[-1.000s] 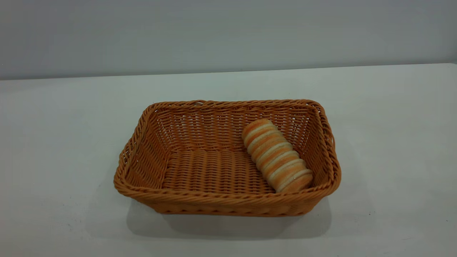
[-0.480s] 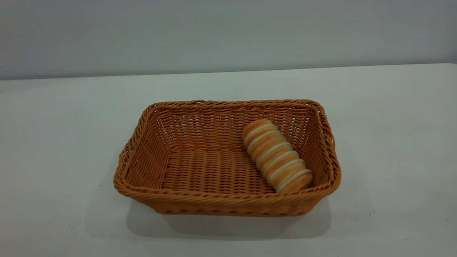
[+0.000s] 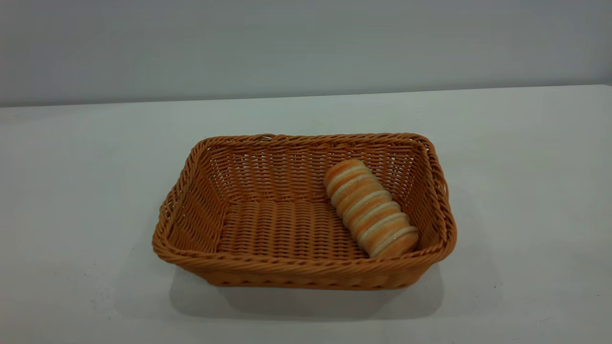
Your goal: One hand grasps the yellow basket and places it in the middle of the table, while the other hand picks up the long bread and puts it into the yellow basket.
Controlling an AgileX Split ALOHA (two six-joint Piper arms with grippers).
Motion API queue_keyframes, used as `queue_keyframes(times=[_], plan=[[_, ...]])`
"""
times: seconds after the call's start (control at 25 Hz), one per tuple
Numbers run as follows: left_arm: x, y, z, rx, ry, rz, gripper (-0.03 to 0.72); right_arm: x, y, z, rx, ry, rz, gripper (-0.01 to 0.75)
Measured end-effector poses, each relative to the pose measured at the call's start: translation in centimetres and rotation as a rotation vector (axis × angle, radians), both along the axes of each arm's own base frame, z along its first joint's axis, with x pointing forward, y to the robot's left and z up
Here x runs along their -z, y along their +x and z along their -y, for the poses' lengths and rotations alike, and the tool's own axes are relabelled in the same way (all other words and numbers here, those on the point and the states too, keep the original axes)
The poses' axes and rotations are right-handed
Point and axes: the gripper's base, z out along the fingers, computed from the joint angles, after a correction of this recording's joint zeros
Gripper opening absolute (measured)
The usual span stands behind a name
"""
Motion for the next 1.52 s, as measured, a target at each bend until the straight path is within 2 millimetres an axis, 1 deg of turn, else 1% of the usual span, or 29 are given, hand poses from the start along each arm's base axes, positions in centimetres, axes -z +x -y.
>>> queue_keyframes(times=[0.24,0.4,0.88,1.52], plan=[[0.00,0.01,0.16,-0.089,0.000,0.000,0.584,0.00,-0.19,-0.15,0.210,0.000,0.000,0.241],[0.00,0.02,0.19,-0.106,0.000,0.000,0.584,0.00,-0.24,-0.20,0.268,0.000,0.000,0.241],[-0.01,0.02,0.19,-0.105,0.001,0.001,0.584,0.00,-0.27,-0.23,0.299,0.000,0.000,0.241],[-0.01,0.02,0.19,-0.105,0.001,0.001,0.584,0.00,-0.27,-0.23,0.298,0.000,0.000,0.241]])
